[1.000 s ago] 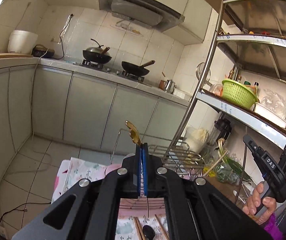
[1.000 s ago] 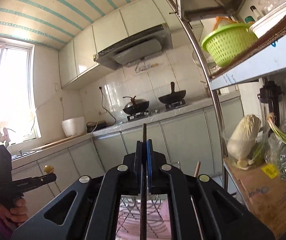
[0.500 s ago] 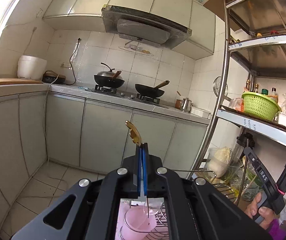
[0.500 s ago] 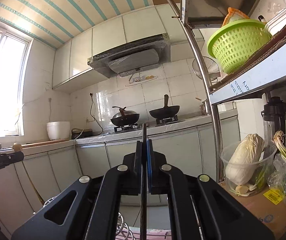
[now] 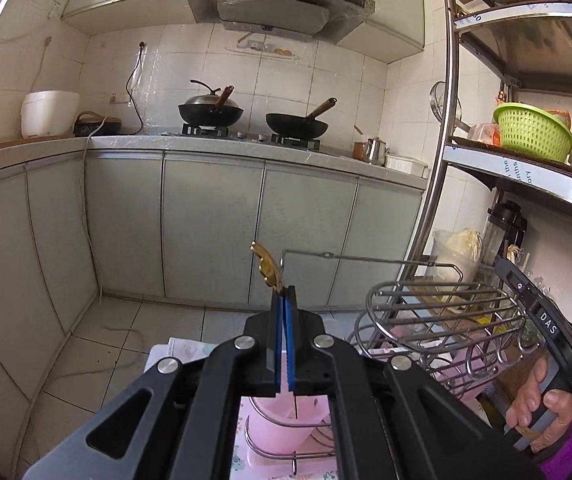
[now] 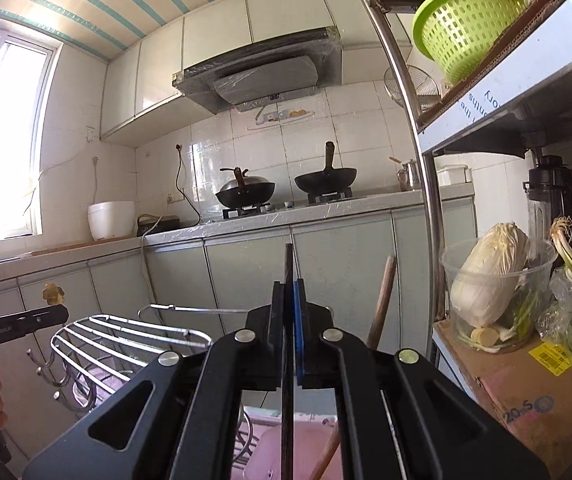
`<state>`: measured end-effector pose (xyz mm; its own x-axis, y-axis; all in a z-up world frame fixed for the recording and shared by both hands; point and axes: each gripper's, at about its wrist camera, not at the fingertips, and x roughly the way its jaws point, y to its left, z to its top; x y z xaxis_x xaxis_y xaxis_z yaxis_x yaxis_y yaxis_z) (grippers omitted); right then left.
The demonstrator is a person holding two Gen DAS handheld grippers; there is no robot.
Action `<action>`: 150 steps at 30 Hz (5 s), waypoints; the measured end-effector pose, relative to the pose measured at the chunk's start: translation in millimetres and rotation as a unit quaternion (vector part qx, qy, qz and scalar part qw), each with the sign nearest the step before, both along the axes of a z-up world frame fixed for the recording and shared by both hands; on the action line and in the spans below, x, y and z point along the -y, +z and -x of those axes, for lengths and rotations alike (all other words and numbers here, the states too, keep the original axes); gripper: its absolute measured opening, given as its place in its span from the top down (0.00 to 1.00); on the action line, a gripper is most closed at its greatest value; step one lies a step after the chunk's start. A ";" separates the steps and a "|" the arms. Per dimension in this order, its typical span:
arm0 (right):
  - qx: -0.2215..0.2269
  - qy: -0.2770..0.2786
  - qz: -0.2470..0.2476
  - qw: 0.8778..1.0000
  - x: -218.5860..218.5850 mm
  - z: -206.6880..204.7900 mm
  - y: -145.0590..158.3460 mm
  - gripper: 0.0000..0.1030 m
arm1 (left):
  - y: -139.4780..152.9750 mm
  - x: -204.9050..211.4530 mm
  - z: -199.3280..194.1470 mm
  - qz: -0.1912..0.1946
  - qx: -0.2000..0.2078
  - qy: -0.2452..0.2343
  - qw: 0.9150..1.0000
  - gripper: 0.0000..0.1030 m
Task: Organize utensils
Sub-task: 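Lower the gold spoon and dark chopstick into the pink cup, then grasp a wooden chopstick with the left gripper while right gripper grasps another, then lift the wooden chopsticks over the pink cups with both grippers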
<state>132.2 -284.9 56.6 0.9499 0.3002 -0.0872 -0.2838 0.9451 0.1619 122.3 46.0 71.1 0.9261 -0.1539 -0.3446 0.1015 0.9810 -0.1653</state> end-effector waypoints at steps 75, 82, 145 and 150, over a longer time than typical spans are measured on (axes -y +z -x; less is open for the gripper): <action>-0.362 0.057 -0.001 0.930 0.8 99.9 -128.3 0.63 | -199.6 86.1 -14.5 0.083 -0.411 -0.096 0.903 0.94; -0.390 0.064 -0.002 0.918 -4.1 87.1 -131.5 0.65 | -184.4 57.4 0.1 0.073 -0.397 -0.079 0.911 0.95; -0.201 0.036 0.018 0.979 -5.5 147.3 -22.7 0.95 | -41.3 -10.8 136.2 0.052 -0.105 -0.046 0.992 0.95; -0.173 0.024 0.016 0.984 -2.5 150.8 -6.3 0.95 | -25.2 -12.9 139.7 0.055 -0.078 -0.040 0.995 0.95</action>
